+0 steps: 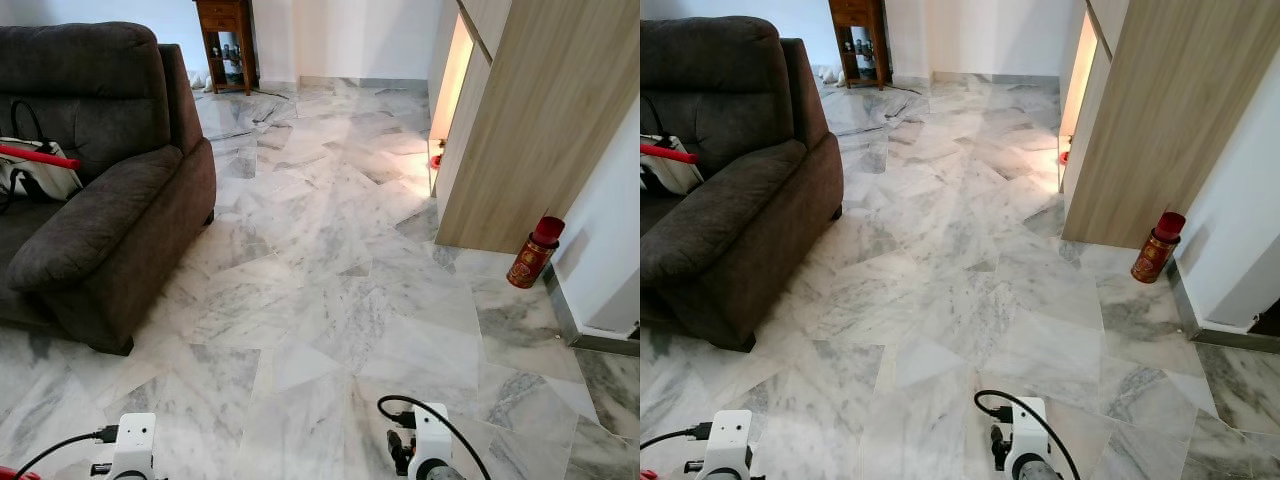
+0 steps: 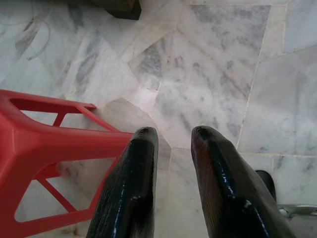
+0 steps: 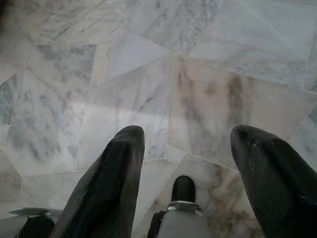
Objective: Picking trash to rubbish bin
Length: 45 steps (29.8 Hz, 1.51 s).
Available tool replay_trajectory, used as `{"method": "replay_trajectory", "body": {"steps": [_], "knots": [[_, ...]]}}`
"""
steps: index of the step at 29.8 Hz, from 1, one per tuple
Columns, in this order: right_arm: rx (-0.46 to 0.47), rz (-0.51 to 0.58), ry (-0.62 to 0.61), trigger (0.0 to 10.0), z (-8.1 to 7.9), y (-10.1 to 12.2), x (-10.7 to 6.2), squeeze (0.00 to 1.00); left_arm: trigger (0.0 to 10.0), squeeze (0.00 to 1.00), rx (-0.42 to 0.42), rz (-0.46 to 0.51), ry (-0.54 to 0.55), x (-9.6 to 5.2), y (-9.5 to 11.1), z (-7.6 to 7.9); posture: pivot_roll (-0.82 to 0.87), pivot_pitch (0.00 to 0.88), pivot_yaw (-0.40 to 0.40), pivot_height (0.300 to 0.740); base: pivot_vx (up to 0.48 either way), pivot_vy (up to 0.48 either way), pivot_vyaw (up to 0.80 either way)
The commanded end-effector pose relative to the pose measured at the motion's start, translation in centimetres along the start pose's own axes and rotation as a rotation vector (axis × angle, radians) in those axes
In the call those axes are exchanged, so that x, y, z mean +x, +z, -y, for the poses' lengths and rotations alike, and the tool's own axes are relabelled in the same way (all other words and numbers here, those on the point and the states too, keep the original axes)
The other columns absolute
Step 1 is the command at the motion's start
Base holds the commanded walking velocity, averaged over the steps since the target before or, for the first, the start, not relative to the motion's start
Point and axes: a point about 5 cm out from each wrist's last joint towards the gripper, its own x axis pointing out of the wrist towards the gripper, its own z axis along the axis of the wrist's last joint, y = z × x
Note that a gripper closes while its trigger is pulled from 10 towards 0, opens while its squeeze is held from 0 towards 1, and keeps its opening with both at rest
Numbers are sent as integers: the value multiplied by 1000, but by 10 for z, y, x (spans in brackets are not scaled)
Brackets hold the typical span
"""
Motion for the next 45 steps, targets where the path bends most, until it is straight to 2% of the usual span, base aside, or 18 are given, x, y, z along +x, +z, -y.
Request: {"method": "replay_trajectory", "body": {"steps": [1,18,19,20,24,37,39,41,45], "knots": [[265,53,-140,10000,74,18,-8,0,10000,0,-29,-91,-305,-15,-6,76,-176,0,-77,740,0,0,0],[265,53,-140,10000,74,18,-8,0,10000,0,-29,-91,-305,-15,-6,76,-176,0,-77,740,0,0,0],[268,46,-144,10000,74,17,-8,0,10000,0,-26,-94,-308,-16,-7,77,-177,0,-74,740,0,0,0],[314,50,-137,10000,67,12,-8,0,10000,0,-18,-80,-316,-13,-4,72,-194,0,-22,740,0,0,0],[327,51,-131,10000,65,10,-8,0,10000,0,-20,-73,-321,-12,-2,70,-201,0,-27,740,0,0,0],[343,97,-127,10000,74,25,-7,0,10000,0,-34,-46,-340,-12,9,78,-215,0,-39,740,0,0,0],[352,102,-128,10000,73,26,-7,0,10000,0,-20,-21,-336,-10,15,77,-210,0,-37,740,0,0,0],[369,105,-126,10000,70,27,-6,0,10000,0,-18,-2,-305,-6,22,70,-203,0,-23,740,0,0,0],[374,102,-124,10000,66,26,-5,0,10000,0,-2,8,-283,-3,25,62,-195,0,-10,740,0,0,0]]}}
